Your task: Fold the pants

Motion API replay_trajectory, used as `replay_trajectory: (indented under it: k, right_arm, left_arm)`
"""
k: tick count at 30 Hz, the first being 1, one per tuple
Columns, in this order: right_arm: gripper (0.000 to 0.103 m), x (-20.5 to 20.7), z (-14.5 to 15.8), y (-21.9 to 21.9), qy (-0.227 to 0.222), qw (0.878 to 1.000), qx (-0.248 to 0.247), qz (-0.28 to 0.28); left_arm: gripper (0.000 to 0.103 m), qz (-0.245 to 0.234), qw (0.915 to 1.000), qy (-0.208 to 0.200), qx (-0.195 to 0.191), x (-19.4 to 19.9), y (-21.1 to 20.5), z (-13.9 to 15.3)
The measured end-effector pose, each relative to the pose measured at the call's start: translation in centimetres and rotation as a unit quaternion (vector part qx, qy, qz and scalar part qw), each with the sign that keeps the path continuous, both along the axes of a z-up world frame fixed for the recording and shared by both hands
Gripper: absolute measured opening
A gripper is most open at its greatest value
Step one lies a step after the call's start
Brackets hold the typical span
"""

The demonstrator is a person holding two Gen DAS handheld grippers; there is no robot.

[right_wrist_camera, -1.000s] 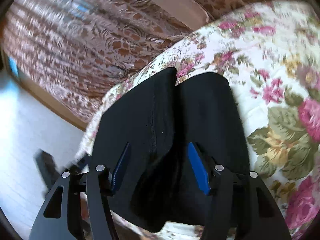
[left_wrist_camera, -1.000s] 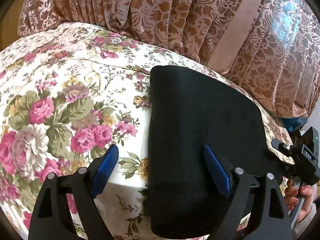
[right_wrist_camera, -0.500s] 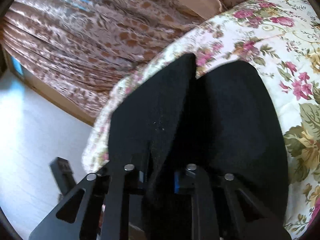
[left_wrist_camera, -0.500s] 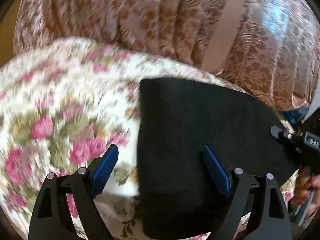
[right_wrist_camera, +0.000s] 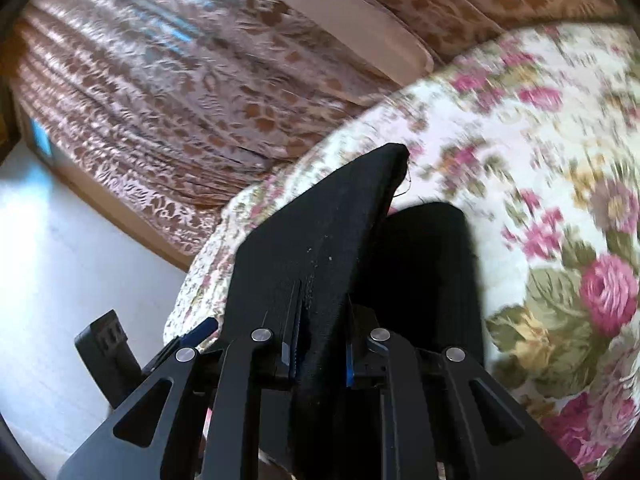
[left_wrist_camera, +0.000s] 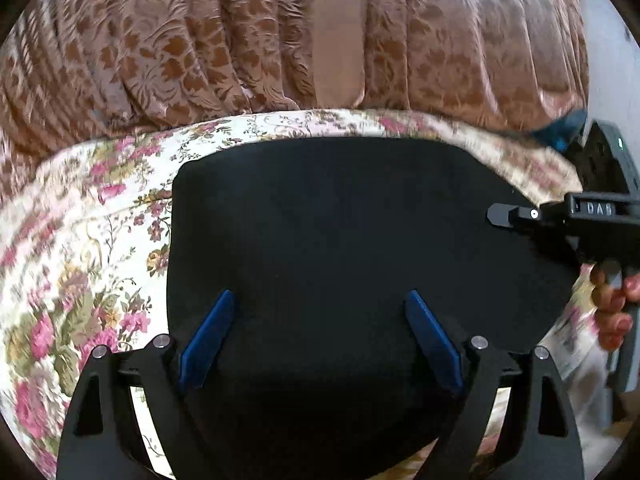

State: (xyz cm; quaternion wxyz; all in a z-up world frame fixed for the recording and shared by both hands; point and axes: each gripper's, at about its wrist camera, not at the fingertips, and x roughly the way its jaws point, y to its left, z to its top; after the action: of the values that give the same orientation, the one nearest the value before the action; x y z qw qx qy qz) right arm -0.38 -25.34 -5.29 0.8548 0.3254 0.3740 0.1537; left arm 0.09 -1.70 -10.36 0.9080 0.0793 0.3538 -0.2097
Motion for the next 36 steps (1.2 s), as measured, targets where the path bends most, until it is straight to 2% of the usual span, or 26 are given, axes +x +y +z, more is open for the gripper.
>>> replay_trajectory:
  k: [2, 4, 8, 12, 13, 17, 19, 21, 23, 25, 28, 33, 36]
  right_arm:
    - [0.015, 0.0, -1.4, -0.4, 0.019, 1.0, 0.003, -0.007]
    - [0.015, 0.0, -3.1, -0.4, 0.033, 0.999, 0.0, -0.013]
    - [0.015, -0.5, -4.8, -0.7, 0.017, 1.0, 0.014, -0.022]
    - [0.017, -0.6, -3.7, 0.0, 0.022, 0.999, -0.022, -0.023]
    - [0.022, -0.7, -3.2, 0.1, 0.026, 0.999, -0.036, -0.026]
    - [0.025, -1.7, 0.7, -0.2, 0.005, 0.989, -0.136, -0.066]
    - [0.025, -1.7, 2.4, -0.3, -0.017, 0.985, -0.154, -0.072]
    - [0.025, -0.8, 4.1, 0.2, -0.035, 0.985, -0.163, -0.053]
    - [0.025, 0.4, 4.9, 0.9, -0.039, 0.983, -0.174, -0.035]
    - [0.025, 2.4, 5.1, 2.3, -0.025, 0.982, -0.19, -0.007]
    - [0.025, 5.1, 4.5, 4.5, -0.011, 0.976, -0.214, 0.023]
    - [0.025, 7.9, 1.7, 6.0, 0.032, 0.962, -0.269, 0.036]
    - [0.025, 8.6, -0.2, 5.4, 0.042, 0.963, -0.263, 0.033]
  left_arm:
    - [0.089, -0.005, 0.9999, -0.01, 0.007, -0.2, 0.0, -0.8]
    - [0.089, -0.004, 0.9999, -0.009, -0.008, -0.2, 0.4, -1.0]
    - [0.09, -0.009, 0.9998, -0.007, -0.015, -0.4, 0.8, -0.5]
    - [0.094, 0.005, 0.9995, 0.012, -0.027, 0.1, 2.1, 1.2]
    - [0.094, 0.014, 0.9992, 0.01, -0.035, 0.3, 2.7, 1.8]
    - [0.093, 0.036, 0.9968, 0.012, -0.07, 2.9, 4.5, 4.5]
    - [0.085, 0.041, 0.9974, 0.008, -0.06, 4.3, 4.3, 5.2]
    - [0.084, 0.035, 0.9982, 0.017, -0.045, 6.3, 3.4, 5.6]
    - [0.084, 0.037, 0.998, 0.037, -0.037, 8.2, 2.8, 5.2]
    - [0.084, 0.034, 0.9974, 0.055, -0.032, 9.7, 2.2, 4.6]
    - [0.085, 0.044, 0.9969, 0.064, 0.009, 11.6, 1.2, 2.8]
    - [0.093, 0.047, 0.9957, 0.071, 0.037, 13.3, 0.6, -0.4]
    - [0.095, 0.057, 0.9946, 0.083, 0.026, 14.3, 0.7, -1.6]
